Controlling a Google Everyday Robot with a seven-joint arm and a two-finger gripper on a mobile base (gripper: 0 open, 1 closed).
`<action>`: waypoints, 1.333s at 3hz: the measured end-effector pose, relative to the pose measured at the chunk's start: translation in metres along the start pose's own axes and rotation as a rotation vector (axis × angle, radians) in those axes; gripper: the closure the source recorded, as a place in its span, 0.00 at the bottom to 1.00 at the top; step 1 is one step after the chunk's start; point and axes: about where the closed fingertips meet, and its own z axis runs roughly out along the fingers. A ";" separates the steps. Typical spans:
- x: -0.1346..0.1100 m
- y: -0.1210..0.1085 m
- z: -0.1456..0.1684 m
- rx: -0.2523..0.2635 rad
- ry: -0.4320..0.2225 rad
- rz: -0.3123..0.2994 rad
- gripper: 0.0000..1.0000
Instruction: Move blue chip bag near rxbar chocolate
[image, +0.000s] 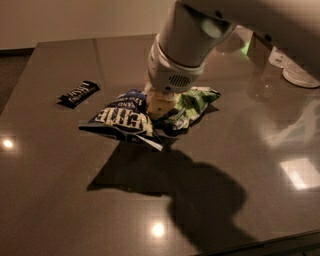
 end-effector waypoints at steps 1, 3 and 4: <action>-0.013 -0.035 0.007 0.055 0.006 0.065 1.00; -0.041 -0.083 0.042 0.091 0.018 0.122 1.00; -0.053 -0.096 0.063 0.104 0.021 0.132 1.00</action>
Offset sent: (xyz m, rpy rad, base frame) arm 0.1001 0.0636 0.0016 0.0185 -0.0554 -0.1870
